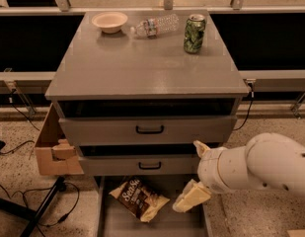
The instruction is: Pick brown chip bag from bottom drawer and place on counter
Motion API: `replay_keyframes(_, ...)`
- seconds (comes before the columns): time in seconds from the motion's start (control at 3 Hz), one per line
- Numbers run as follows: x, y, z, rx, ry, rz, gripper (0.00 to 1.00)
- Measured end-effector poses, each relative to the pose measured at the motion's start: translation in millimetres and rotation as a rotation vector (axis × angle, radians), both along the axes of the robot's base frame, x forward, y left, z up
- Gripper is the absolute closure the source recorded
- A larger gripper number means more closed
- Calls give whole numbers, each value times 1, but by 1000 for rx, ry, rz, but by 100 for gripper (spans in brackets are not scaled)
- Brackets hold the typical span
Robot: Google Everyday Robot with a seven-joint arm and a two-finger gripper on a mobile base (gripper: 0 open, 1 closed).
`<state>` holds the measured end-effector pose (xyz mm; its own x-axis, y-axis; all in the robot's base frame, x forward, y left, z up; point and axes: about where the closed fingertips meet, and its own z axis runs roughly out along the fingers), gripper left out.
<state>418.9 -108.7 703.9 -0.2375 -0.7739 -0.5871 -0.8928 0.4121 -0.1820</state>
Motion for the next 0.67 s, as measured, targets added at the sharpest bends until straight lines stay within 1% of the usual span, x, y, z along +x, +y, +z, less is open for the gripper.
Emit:
replay_keyframes(0.33,-9,34,-74,6,108,35,0)
replay_keyframes(0.67,-30,58,-191,13,273,10,0)
